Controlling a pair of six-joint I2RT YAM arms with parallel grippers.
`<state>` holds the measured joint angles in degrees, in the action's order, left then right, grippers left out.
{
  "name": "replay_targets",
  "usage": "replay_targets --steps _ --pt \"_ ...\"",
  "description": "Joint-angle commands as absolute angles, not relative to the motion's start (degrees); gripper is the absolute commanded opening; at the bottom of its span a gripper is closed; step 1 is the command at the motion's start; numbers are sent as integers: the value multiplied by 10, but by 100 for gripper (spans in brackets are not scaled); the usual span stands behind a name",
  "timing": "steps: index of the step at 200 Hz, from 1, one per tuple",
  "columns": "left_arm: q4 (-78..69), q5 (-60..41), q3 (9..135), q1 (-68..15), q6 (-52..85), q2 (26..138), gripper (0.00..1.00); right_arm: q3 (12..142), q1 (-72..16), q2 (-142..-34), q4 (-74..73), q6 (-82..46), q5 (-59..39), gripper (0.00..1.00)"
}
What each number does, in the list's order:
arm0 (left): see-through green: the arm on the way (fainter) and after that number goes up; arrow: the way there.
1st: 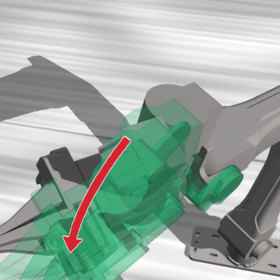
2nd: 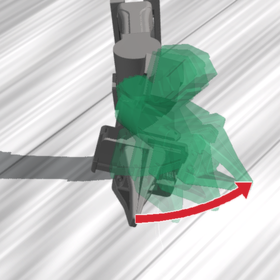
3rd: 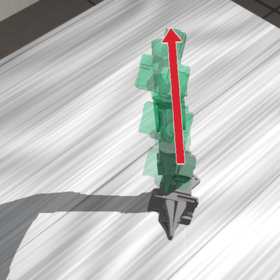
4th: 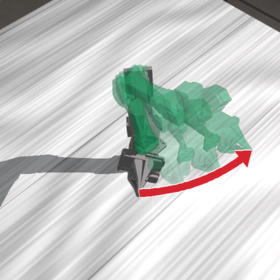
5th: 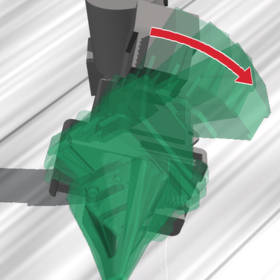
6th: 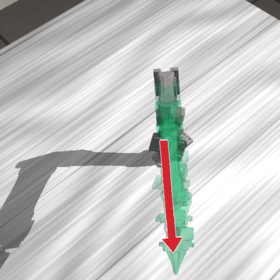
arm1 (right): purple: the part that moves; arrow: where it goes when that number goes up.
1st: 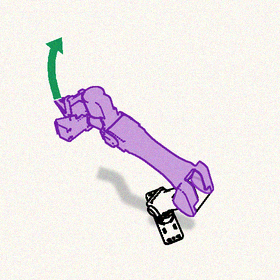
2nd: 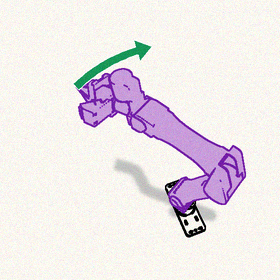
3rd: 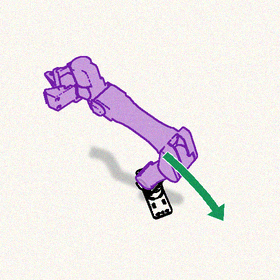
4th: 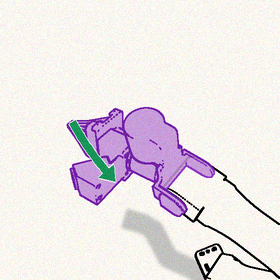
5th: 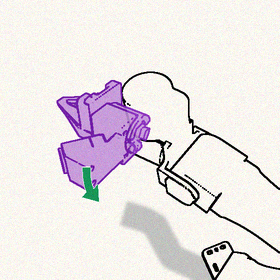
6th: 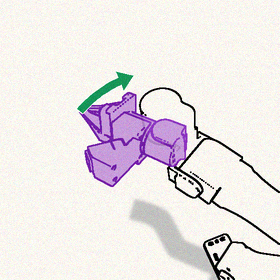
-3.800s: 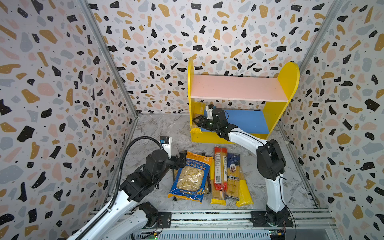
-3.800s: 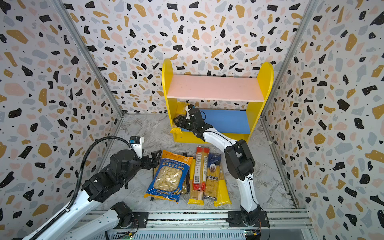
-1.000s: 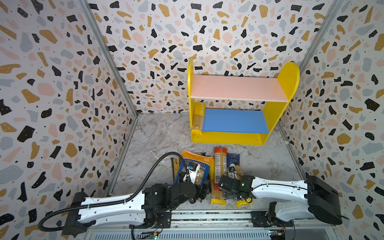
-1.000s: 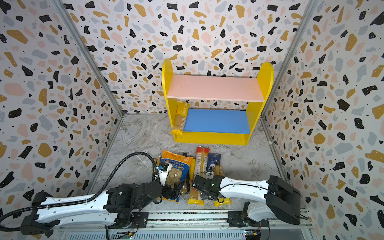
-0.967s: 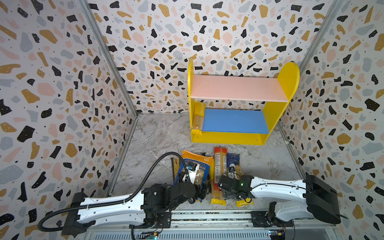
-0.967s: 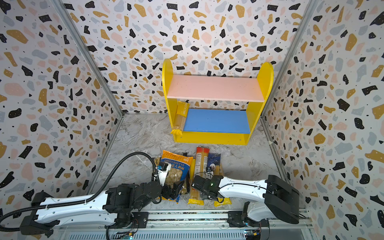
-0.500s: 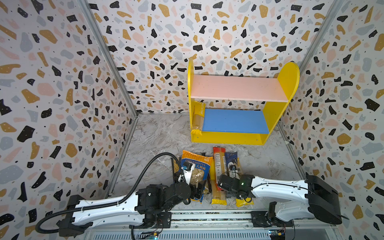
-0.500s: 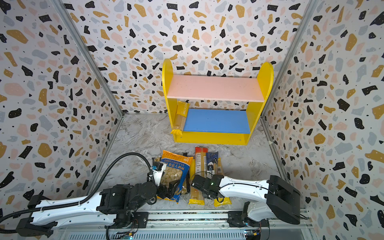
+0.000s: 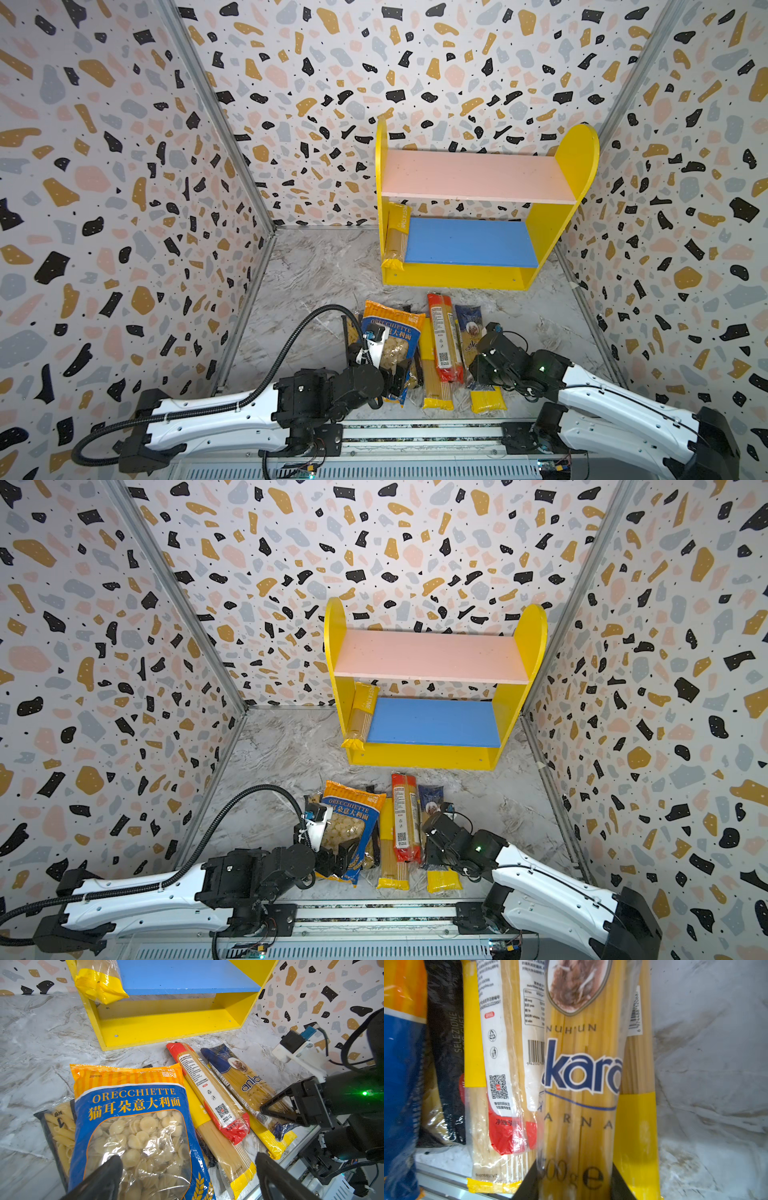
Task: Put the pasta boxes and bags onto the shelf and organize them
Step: 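Grasp the blue Ankara spaghetti pack with the right gripper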
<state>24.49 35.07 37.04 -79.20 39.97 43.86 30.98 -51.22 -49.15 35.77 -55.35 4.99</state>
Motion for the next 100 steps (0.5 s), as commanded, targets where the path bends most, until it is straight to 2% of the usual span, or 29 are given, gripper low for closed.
replay_targets --steps 1,100 --pt "243 366 390 -794 403 451 100 293 -470 -453 296 -514 -23 19" --pt "247 382 439 -794 399 515 100 243 -349 -396 131 -514 -255 14"
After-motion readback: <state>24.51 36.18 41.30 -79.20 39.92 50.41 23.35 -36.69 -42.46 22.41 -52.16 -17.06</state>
